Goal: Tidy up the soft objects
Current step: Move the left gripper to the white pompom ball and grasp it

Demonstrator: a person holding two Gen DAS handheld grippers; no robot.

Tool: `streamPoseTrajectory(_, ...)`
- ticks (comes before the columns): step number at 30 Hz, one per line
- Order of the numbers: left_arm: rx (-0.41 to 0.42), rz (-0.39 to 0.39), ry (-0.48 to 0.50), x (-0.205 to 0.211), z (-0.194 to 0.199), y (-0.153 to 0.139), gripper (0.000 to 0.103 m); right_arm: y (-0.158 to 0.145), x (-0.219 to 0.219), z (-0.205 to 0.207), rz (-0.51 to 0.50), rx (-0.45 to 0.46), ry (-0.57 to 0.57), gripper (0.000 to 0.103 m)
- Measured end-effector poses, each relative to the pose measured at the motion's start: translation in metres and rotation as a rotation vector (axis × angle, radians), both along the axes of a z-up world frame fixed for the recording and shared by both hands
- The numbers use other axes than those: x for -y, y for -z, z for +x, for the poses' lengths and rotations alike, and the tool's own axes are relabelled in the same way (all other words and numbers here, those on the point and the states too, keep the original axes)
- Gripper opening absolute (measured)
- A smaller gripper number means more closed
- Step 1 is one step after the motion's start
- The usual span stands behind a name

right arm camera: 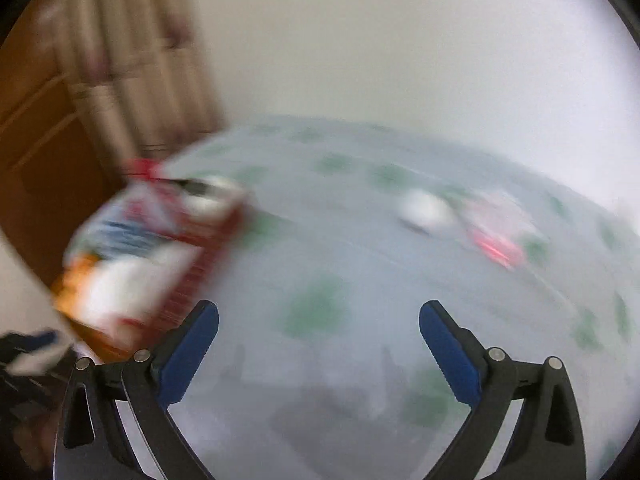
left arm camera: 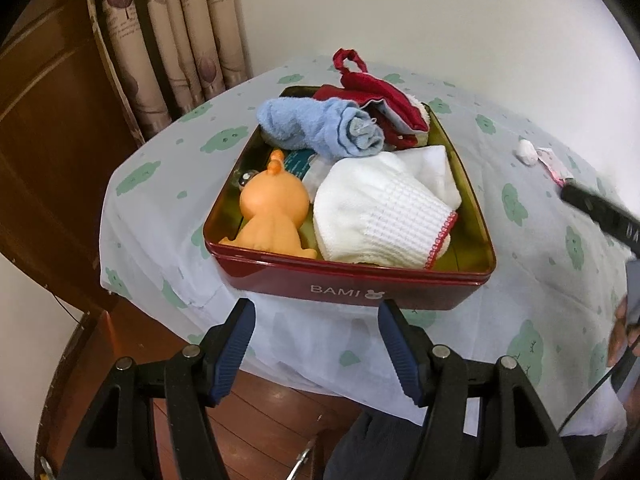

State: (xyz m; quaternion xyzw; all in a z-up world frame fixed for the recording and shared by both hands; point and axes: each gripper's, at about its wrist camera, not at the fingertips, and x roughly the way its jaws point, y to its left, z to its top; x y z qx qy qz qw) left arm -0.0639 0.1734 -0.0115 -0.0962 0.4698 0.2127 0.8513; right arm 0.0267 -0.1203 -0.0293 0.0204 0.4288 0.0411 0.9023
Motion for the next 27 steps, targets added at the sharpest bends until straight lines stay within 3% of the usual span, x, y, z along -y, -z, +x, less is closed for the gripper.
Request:
streamPoseTrajectory(4,0.001,0.032,0.049,0.012,0.001,0.000,0.066,0.014,0.089,-0.026,-0.159,-0.034,0.236,0.100)
streamPoseTrajectory(9,-0.007,0.090,0.167,0.043,0.007,0.003,0.066,0.021,0.178,-0.054,-0.284,-0.069,0.423,0.100)
streamPoseTrajectory(11,-0.010,0.072,0.233,0.057,0.011,0.006,0.066,0.021,0.205,-0.064,-0.296,-0.073,0.479,0.100)
streamPoseTrajectory(13,-0.016,0.045,0.288,0.070,0.016,0.010,0.066,0.022,0.224,-0.073,-0.234,-0.065,0.522,0.100)
streamPoseTrajectory(18,-0.039,0.009,0.394,0.113,0.050,0.008,0.066,0.023,0.241,-0.075,-0.093,-0.050,0.530,0.102)
streamPoseTrajectory(27,0.028,-0.029,0.469,0.161,0.180,-0.013,0.066,0.014,0.228,-0.097,-0.076,0.088,0.437,0.103)
